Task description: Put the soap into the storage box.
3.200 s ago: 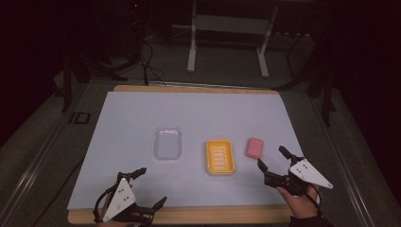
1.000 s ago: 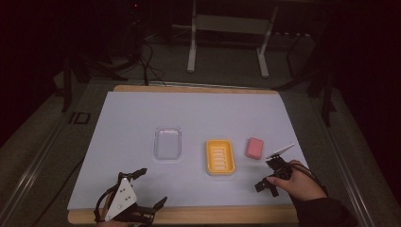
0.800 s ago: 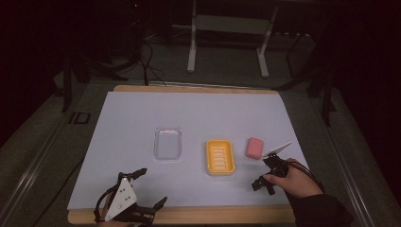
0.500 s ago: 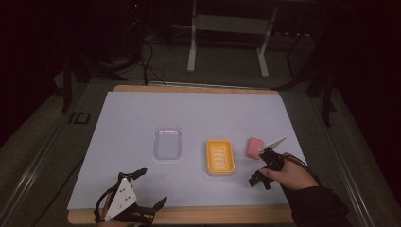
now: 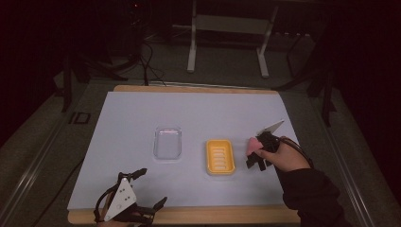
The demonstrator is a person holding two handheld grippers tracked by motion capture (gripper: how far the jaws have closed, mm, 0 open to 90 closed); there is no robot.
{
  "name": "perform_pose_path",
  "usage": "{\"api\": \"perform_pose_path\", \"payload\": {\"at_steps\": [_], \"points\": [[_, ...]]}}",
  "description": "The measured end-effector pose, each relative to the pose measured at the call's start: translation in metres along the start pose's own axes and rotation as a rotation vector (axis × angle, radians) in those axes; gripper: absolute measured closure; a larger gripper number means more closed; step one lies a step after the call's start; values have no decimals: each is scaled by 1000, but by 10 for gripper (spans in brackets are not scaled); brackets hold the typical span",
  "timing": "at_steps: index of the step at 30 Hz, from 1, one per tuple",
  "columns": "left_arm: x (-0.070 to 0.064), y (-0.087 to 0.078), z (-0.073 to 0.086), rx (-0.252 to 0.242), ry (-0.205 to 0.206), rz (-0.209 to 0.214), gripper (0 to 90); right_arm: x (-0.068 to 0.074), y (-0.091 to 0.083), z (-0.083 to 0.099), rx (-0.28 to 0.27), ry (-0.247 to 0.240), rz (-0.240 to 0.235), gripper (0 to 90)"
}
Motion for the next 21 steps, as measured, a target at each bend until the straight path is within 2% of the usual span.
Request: {"api": "perform_pose_path", "payload": {"at_steps": [4,10,17,21], "points": [[0,0,0,1,0,1,4,-5,2,-15,-13,40,37,229],[0,0,0,1,0,3,4,-8,5,-33,-27,74,87,222],[-1,0,0,1,-1,6,4,-10,14,-52,-62,82,128,210],[-1,0,0,1,0,7,4,-14,20,-57,-46,123,161,210]]}}
Point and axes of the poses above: each handheld gripper's, and its own axes: y roughly forward along the jaws, z roughly out of its underside, x roughly to its left, the point moved 9 cm from there along y, roughly forward along the jaws, and after that the axes turned 13 degrees about -x, right-handed, at the moved point
